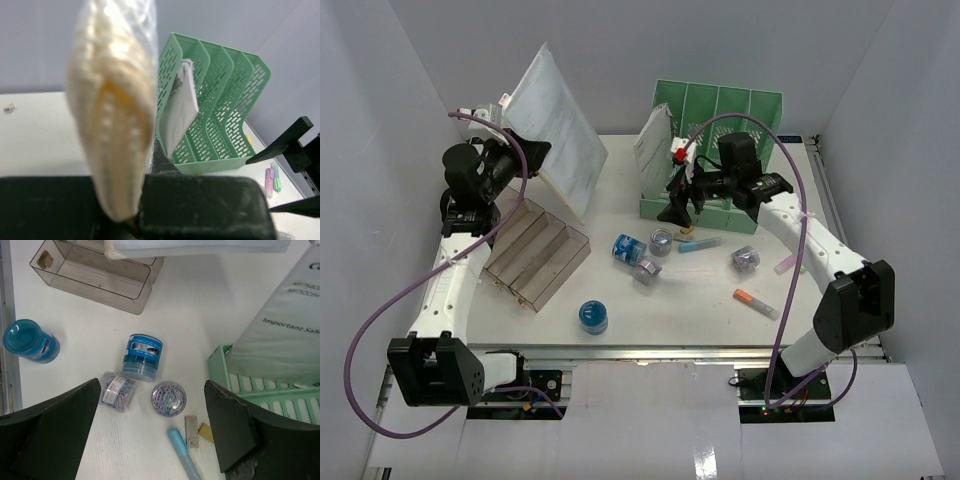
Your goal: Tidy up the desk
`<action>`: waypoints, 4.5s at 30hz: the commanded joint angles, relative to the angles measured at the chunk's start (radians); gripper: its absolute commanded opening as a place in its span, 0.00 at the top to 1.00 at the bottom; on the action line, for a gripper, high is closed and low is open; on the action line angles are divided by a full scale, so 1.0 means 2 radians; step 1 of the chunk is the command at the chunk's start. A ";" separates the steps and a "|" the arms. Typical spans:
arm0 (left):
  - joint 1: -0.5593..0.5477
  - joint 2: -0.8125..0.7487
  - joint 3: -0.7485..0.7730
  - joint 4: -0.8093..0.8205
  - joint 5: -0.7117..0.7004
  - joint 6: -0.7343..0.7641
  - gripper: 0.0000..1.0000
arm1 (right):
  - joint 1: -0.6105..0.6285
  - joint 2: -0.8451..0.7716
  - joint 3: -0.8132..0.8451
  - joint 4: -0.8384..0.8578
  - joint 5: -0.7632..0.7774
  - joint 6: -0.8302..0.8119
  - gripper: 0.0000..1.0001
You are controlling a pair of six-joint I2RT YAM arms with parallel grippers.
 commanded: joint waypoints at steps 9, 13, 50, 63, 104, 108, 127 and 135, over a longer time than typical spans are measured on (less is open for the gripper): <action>-0.022 -0.055 0.100 0.011 0.060 -0.021 1.00 | -0.150 -0.169 -0.174 0.010 -0.073 -0.040 0.10; -0.052 -0.036 0.127 0.020 0.059 -0.036 1.00 | -0.188 -0.214 -0.223 0.016 -0.091 -0.053 0.10; -0.234 0.249 0.336 0.014 -0.097 0.036 1.00 | -0.286 -0.266 -0.314 0.030 -0.129 -0.067 0.10; -0.292 0.317 0.374 0.035 -0.160 0.101 1.00 | -0.286 -0.268 -0.316 0.034 -0.132 -0.060 0.10; -0.329 0.341 0.247 0.112 -0.193 0.146 0.83 | -0.288 -0.269 -0.321 0.040 -0.130 -0.059 0.10; -0.330 0.329 0.233 0.111 -0.196 0.140 0.58 | -0.289 -0.268 -0.324 0.041 -0.132 -0.061 0.10; -0.330 0.117 0.144 -0.022 -0.193 0.129 0.02 | -0.292 -0.266 -0.340 0.046 -0.140 -0.082 0.10; -0.325 -0.051 -0.036 -0.148 -0.227 0.078 0.02 | -0.295 -0.265 -0.341 0.046 -0.135 -0.083 0.10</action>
